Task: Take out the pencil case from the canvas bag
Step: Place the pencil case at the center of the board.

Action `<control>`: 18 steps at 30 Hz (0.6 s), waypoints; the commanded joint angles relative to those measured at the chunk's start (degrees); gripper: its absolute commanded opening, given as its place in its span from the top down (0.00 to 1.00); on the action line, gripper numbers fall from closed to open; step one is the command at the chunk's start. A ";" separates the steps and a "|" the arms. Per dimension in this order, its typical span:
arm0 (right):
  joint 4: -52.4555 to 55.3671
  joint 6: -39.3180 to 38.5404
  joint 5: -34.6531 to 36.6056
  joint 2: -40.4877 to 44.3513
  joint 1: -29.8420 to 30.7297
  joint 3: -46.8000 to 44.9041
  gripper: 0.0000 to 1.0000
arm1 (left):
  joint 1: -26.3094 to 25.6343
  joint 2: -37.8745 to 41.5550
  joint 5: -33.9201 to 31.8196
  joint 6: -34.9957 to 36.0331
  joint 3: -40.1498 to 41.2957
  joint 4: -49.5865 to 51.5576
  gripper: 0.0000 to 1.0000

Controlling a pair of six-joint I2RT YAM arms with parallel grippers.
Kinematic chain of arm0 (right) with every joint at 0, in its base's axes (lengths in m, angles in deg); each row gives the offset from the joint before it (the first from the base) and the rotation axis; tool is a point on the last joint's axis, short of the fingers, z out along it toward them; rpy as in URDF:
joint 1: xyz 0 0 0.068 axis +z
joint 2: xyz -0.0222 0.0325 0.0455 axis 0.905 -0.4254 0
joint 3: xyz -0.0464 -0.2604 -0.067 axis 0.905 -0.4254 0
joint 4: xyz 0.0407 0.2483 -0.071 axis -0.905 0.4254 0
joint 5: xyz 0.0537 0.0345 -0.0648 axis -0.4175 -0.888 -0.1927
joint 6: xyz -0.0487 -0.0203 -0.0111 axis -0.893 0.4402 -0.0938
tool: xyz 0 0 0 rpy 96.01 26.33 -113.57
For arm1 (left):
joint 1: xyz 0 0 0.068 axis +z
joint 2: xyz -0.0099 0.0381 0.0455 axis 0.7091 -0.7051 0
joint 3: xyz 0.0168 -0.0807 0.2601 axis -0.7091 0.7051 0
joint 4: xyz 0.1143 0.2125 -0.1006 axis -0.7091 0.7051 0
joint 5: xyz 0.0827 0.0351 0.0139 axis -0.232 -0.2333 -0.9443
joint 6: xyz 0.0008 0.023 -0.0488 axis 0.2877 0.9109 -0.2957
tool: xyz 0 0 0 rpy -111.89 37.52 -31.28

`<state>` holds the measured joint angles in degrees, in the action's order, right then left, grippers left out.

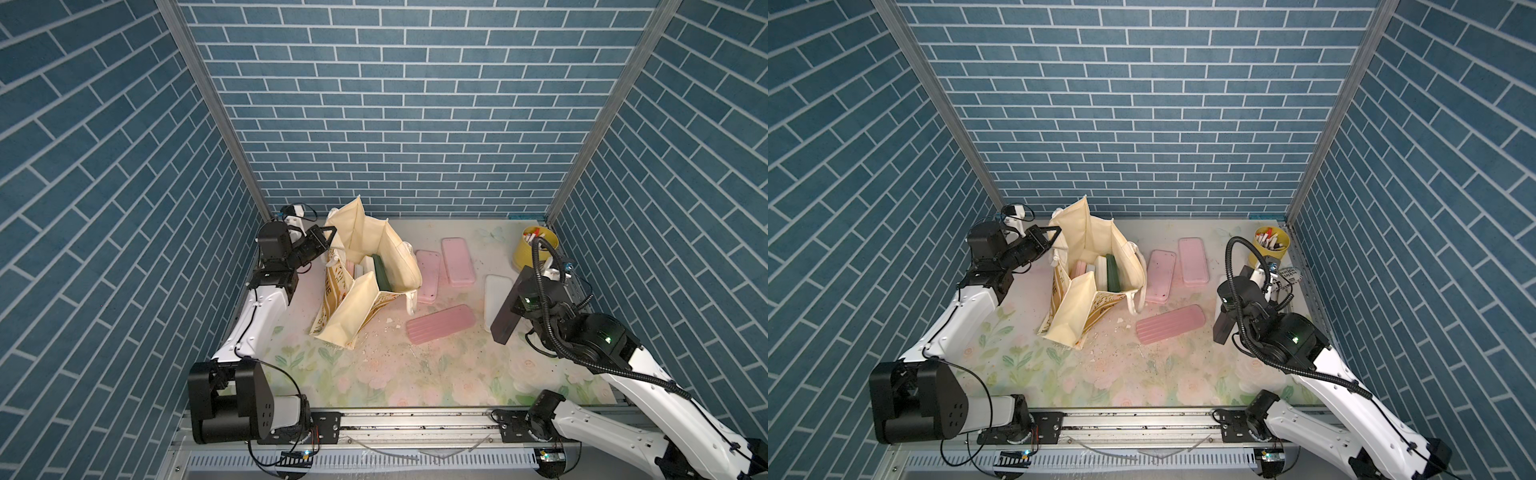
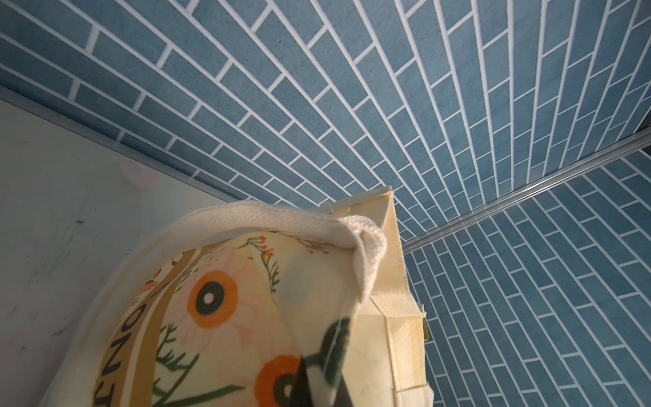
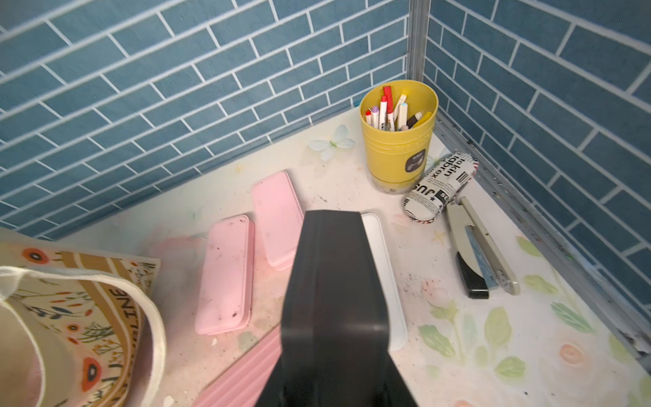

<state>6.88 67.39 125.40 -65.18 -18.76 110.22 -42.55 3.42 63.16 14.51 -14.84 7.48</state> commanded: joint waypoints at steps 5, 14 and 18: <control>10.01 2.57 -7.80 -3.40 -2.04 3.76 1.00 | 0.19 -0.99 0.76 0.55 0.45 0.29 1.00; 11.30 7.10 -19.99 -3.68 -5.01 0.05 1.00 | 0.18 -3.72 2.25 -0.87 0.80 -2.10 1.00; 4.68 9.49 -26.68 -3.53 -5.26 -4.78 1.00 | 0.20 -5.37 3.41 -2.16 0.29 -3.75 1.00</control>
<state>14.64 72.35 104.89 -69.08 -23.68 108.56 -42.42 -0.32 64.91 13.37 -14.84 4.77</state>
